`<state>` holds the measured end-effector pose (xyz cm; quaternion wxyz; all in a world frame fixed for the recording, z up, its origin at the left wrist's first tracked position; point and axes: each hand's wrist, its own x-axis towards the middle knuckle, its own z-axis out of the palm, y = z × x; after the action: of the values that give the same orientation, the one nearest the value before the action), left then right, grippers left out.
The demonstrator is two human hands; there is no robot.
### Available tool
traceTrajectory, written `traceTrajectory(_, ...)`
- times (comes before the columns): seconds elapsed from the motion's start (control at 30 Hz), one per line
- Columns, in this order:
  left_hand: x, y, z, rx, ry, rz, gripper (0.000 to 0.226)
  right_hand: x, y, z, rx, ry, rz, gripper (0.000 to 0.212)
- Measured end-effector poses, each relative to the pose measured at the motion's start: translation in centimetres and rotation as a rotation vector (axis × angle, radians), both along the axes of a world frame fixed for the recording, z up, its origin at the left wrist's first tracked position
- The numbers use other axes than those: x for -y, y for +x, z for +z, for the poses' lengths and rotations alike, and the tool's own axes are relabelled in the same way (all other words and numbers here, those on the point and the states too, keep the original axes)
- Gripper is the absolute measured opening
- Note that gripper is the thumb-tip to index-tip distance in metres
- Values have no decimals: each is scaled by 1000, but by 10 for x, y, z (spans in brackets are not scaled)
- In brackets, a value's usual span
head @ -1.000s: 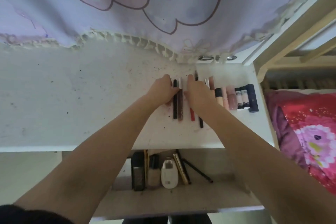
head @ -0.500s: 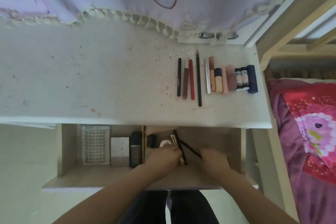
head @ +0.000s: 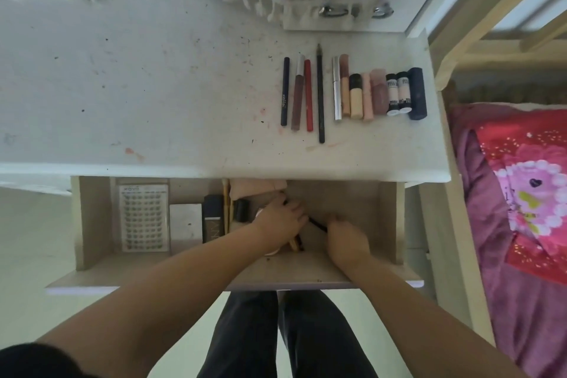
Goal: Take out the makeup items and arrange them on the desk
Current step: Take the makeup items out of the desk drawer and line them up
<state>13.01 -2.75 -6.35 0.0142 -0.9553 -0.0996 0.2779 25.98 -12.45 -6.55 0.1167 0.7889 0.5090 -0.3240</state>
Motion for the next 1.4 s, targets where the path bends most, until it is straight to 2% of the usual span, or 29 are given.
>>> traceTrajectory(0.1, 0, 6, 7, 19, 22, -84, 33, 3, 9, 5, -32, 28, -34, 25)
traceTrajectory(0.23, -1, 16, 10, 70, 27, -69, 32, 4, 19, 9, -41, 47, -71, 18)
traceTrajectory(0.33, 1, 22, 3, -89, 11, -80, 33, 5, 20, 10, -46, 45, -76, 16)
traceTrajectory(0.43, 1, 20, 10, -107, -44, -109, 26, 3, 19, 13, -66, 51, -71, 17)
traceTrajectory(0.53, -3, 12, 28, -1, -131, -58, 26, 1, 17, 26, -99, 55, -53, 14)
traceTrajectory(0.67, -11, -20, 70, 10, -171, -94, 21, -6, 20, 70, -192, -16, 5, 13)
traceTrajectory(0.77, -30, -48, 116, 130, -224, 58, 31, -23, 26, 118, -305, 27, 23, 5)
traceTrajectory(0.87, -66, -66, 157, 411, -326, 420, 36, -63, 29, 160, -494, 199, -169, 5)
traceTrajectory(0.97, -107, -61, 167, 664, -408, 732, 33, -123, 22, 175, -523, 408, -267, 26)
traceTrajectory(1.07, -141, -39, 154, 720, -401, 891, 34, -179, 3, 168, -436, 531, -253, 52)
traceTrajectory(1.17, -159, -20, 132, 696, -295, 863, 32, -213, -13, 150, -313, 515, -171, 60)
traceTrajectory(1.27, -163, -9, 111, 665, -254, 788, 25, -226, -12, 139, -119, 406, -94, 53)
traceTrajectory(1.4, -160, 7, 103, 709, -224, 718, 20, -223, -5, 137, -24, 394, -58, 37)
